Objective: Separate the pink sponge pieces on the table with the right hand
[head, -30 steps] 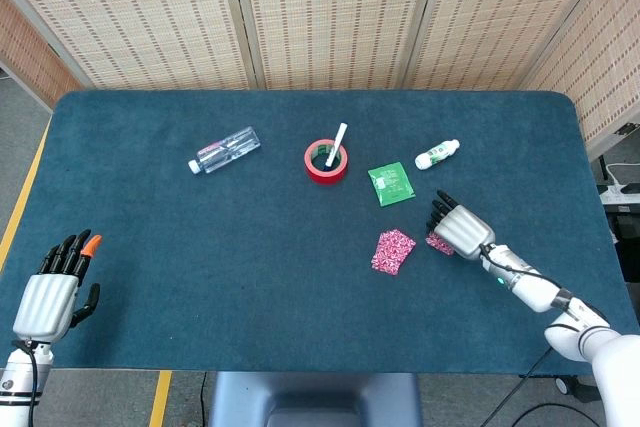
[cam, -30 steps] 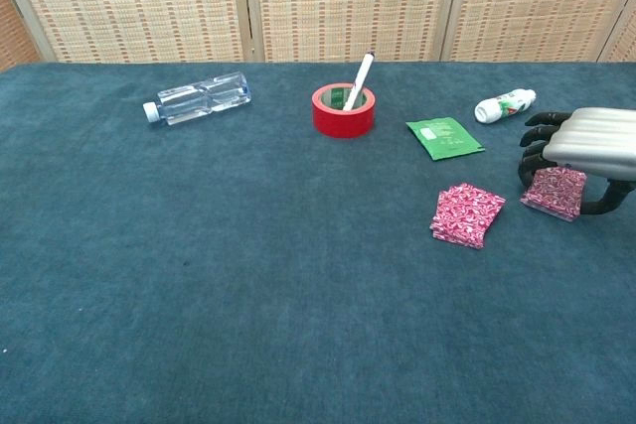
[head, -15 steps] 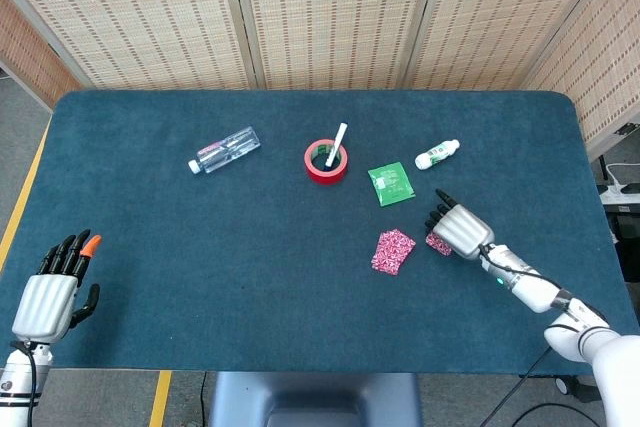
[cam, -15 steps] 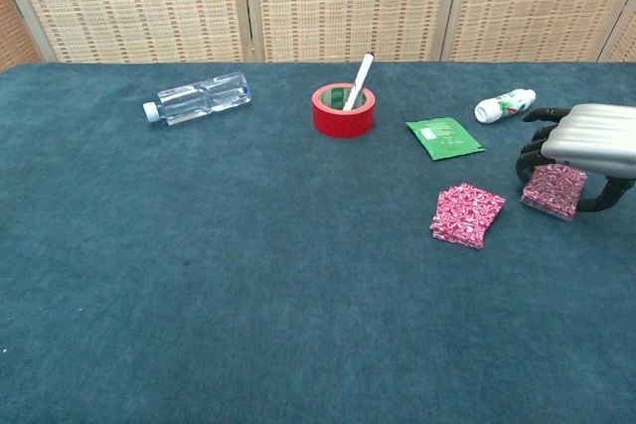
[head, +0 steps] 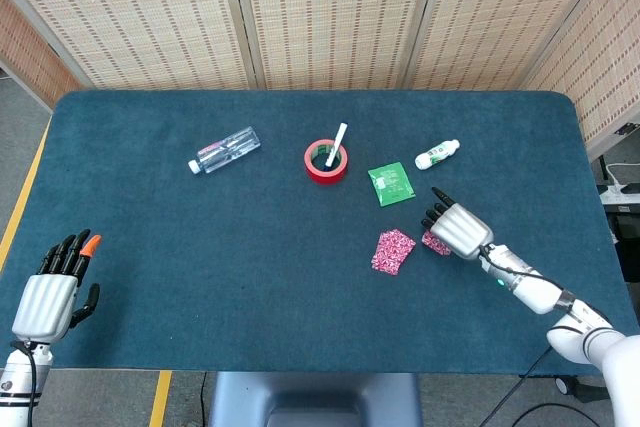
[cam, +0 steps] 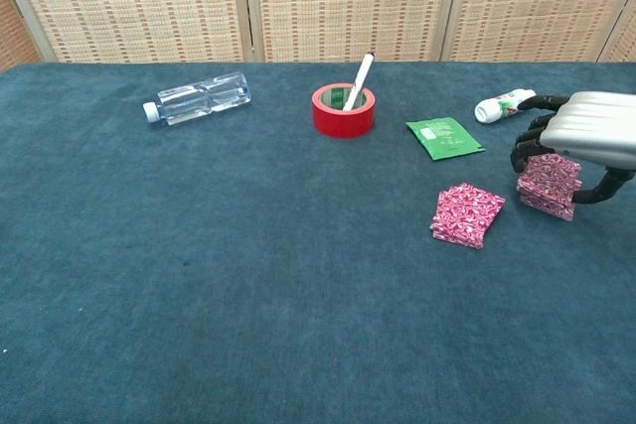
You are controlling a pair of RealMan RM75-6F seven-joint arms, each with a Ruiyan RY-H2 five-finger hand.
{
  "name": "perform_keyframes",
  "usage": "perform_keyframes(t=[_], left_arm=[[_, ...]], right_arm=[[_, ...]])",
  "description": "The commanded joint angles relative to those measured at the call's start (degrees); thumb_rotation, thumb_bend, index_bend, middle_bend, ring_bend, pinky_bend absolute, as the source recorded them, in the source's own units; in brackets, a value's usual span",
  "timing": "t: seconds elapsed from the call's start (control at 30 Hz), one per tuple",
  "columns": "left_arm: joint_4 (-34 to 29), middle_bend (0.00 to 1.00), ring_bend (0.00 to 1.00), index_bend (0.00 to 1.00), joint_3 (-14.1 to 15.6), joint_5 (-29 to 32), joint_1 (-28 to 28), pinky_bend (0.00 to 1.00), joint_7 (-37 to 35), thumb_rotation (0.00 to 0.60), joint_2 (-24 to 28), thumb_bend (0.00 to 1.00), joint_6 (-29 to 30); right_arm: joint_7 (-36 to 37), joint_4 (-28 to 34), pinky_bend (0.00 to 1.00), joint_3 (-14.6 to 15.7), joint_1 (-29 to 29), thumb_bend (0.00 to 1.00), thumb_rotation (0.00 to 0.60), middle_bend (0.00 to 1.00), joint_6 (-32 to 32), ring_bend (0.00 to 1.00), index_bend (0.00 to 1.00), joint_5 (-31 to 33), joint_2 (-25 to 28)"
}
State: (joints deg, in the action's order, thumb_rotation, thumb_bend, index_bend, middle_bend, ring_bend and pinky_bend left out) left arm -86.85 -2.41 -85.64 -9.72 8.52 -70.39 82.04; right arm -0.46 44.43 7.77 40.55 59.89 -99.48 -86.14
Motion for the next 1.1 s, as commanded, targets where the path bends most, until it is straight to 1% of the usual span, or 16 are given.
perform_keyframes(t=[0.03, 0.2, 0.43, 0.67, 0.8, 0.83, 0.9, 0.93, 0.97, 1.03, 1.1], left_arm=[[-0.02, 0.00, 0.00, 0.00, -0.02, 0.07, -0.03, 0.14, 0.12, 0.600, -0.04, 0.52, -0.07], [-0.54, 0.00, 0.00, 0.00, 0.01, 0.12, -0.08, 0.14, 0.53, 0.600, 0.17, 0.52, -0.21], [-0.57, 0.00, 0.00, 0.00, 0.10, -0.14, 0.11, 0.14, 0.43, 0.600, 0.17, 0.52, 0.24], [-0.17, 0.00, 0.00, 0.00, 0.09, -0.15, 0.10, 0.14, 0.09, 0.600, 0.12, 0.52, 0.21], [-0.11, 0.00, 0.00, 0.00, 0.08, -0.17, 0.12, 0.14, 0.02, 0.600, 0.12, 0.52, 0.25], [-0.08, 0.00, 0.00, 0.00, 0.08, -0.15, 0.11, 0.14, -0.02, 0.600, 0.11, 0.52, 0.21], [-0.13, 0.00, 0.00, 0.00, 0.09, -0.18, 0.02, 0.14, -0.09, 0.600, 0.18, 0.52, 0.05], [-0.12, 0.00, 0.00, 0.00, 0.08, -0.18, 0.01, 0.14, -0.13, 0.600, 0.22, 0.52, 0.05], [-0.13, 0.00, 0.00, 0.00, 0.06, -0.17, 0.01, 0.14, -0.17, 0.600, 0.25, 0.52, 0.06], [-0.10, 0.00, 0.00, 0.00, 0.06, -0.15, 0.03, 0.14, -0.23, 0.600, 0.26, 0.52, 0.08], [-0.08, 0.00, 0.00, 0.00, 0.08, -0.14, 0.07, 0.14, -0.35, 0.600, 0.34, 0.52, 0.09]], right_arm=[[-0.74, 2.68, 0.00, 0.00, -0.11, 0.19, 0.600, 0.44, 1.47, 0.28, 0.66, -0.61, 1.52], [-2.24, 7.65, 0.00, 0.72, -0.25, 0.19, 0.600, 0.45, 2.83, 0.28, 0.66, -1.99, 3.70], [-3.97, 14.84, 0.00, 3.13, -0.59, 0.19, 0.600, 0.45, 3.41, 0.28, 0.66, -4.97, 5.95], [-6.40, 18.02, 0.00, 5.53, -1.13, 0.19, 0.600, 0.45, 3.57, 0.28, 0.66, -8.19, 6.20], [-6.77, 18.38, 0.00, 5.79, -1.26, 0.19, 0.600, 0.45, 3.37, 0.28, 0.65, -8.45, 6.20], [-7.06, 18.49, 0.00, 5.93, -1.35, 0.19, 0.600, 0.45, 3.22, 0.28, 0.64, -8.58, 6.16], [-8.21, 18.24, 0.00, 5.97, -1.59, 0.19, 0.600, 0.44, 2.92, 0.28, 0.56, -8.73, 5.87], [-8.35, 18.23, 0.00, 5.84, -1.69, 0.19, 0.600, 0.42, 2.68, 0.28, 0.47, -8.47, 5.79], [-8.31, 18.38, 0.00, 5.77, -1.71, 0.19, 0.600, 0.40, 2.40, 0.27, 0.41, -8.27, 5.83], [-8.21, 18.87, 0.00, 5.71, -1.65, 0.19, 0.600, 0.31, 1.66, 0.24, 0.23, -7.91, 6.09], [-8.34, 19.62, 0.00, 5.69, -1.60, 0.19, 0.600, 0.25, 0.95, 0.21, 0.10, -7.61, 6.49]])
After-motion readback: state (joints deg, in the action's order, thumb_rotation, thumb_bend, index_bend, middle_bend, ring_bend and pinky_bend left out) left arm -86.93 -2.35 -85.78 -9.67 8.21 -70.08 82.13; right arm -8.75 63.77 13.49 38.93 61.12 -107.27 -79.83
